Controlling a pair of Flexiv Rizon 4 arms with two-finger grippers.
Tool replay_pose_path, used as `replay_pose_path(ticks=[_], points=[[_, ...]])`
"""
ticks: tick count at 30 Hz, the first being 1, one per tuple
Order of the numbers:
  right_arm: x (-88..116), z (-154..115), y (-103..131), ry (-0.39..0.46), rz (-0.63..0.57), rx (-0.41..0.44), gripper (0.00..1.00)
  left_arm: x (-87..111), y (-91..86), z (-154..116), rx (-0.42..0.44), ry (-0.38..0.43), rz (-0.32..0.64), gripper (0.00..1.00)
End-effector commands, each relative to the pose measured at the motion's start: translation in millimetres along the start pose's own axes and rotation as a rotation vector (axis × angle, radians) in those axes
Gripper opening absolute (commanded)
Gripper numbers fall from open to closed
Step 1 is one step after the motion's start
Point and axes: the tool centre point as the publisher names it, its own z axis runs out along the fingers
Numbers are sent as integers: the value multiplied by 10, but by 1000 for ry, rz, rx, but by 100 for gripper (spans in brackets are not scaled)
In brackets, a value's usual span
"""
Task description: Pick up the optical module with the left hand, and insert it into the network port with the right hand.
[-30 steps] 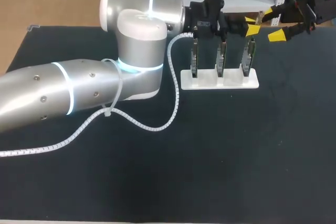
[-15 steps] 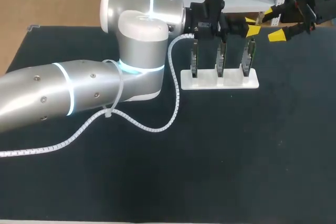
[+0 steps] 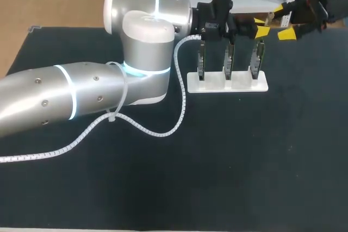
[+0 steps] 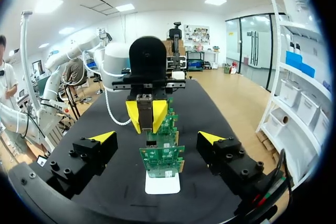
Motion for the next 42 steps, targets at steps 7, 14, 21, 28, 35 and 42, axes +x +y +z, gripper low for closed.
replay_pose_path(ticks=[7,14,21,28,35,42], points=[[-244,-29,61,-12,-28,23,100,-1,-18,-7,-5,-1,0,0],[-328,-33,67,-37,3,9,100,-1,-18,-7,-5,-1,0,0],[-375,5,87,-33,5,-11,100,-1,-18,-7,-5,-1,0,0],[-402,41,89,-39,5,-27,100,-1,-18,-7,-5,-1,0,0],[-409,66,86,-37,7,-40,100,-1,-18,-7,-5,-1,0,0],[-412,74,74,-39,7,-33,0,-1,-18,-7,-5,-1,0,0]])
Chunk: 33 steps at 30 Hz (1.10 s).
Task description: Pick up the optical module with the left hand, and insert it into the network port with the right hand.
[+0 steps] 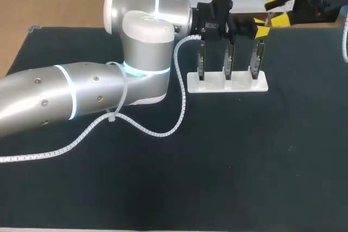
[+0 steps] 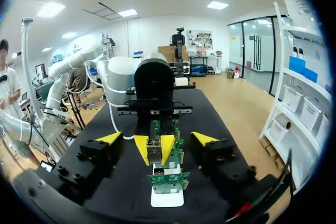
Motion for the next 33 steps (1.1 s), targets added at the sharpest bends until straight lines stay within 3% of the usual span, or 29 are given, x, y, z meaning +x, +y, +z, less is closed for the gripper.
replay_pose_path(ticks=[1,21,22,23,33], points=[[-1,4,-19,-2,-1,-2,0,0,-16,-7,-5,-1,1,0],[5,19,-42,-1,1,-1,0,0,-16,-7,-5,-1,1,0],[5,19,-43,-1,1,0,0,0,-16,-7,-5,-1,1,35],[5,20,-43,-1,1,1,0,0,-16,-7,-5,-1,1,100],[-16,45,-53,-3,-3,8,0,0,-16,-7,-5,-1,1,100]])
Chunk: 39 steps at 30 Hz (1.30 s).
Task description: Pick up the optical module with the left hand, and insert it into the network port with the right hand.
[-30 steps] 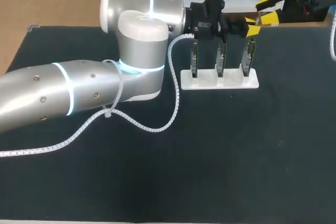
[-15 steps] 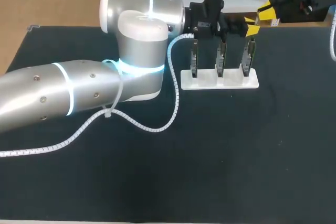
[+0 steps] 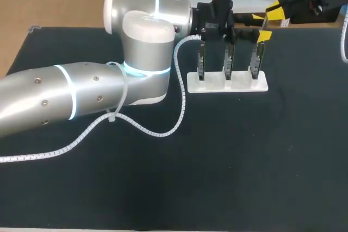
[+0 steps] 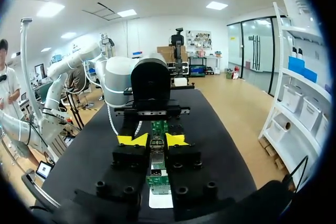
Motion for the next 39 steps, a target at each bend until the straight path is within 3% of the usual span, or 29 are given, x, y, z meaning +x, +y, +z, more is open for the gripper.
replay_pose_path(ticks=[1,13,22,29,39], points=[[-10,23,-17,0,-3,1,0,1,-14,-7,-4,-1,1,100],[-48,80,-38,-7,-10,7,0,54,-11,-153,-12,119,28,100],[-61,110,-50,-12,-14,16,0,186,-21,-208,-5,303,99,100],[-67,117,-53,-15,-15,22,0,226,-32,-195,-7,387,151,100],[-56,104,-17,-12,-12,32,0,323,-8,-185,-20,490,120,100]])
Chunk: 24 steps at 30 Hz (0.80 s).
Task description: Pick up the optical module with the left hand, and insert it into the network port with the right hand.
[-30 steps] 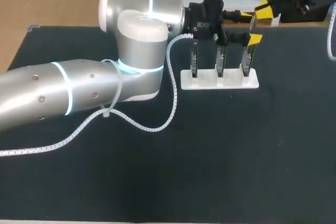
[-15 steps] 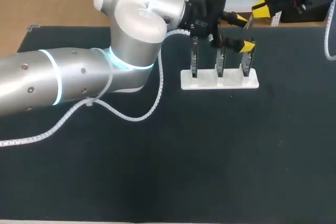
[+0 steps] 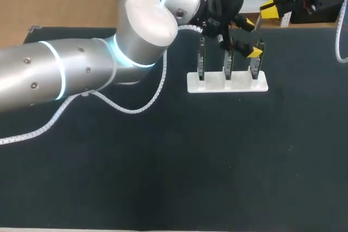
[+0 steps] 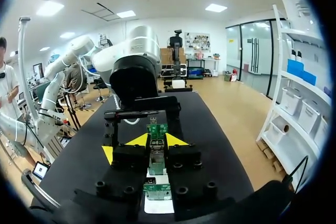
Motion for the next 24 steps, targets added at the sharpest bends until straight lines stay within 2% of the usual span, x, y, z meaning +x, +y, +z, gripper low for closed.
replay_pose_path(ticks=[1,7,9,19,24], points=[[0,-11,51,3,-1,12,0,-22,47,25,8,76,-9,100],[8,-25,59,4,-2,11,0,10,51,27,-1,109,-25,100],[9,-27,60,5,-2,11,0,23,63,19,13,98,-57,100],[11,-33,53,7,-1,13,0,100,43,-40,19,143,-47,100],[7,-25,45,9,-3,12,0,118,45,-38,30,141,-57,100]])
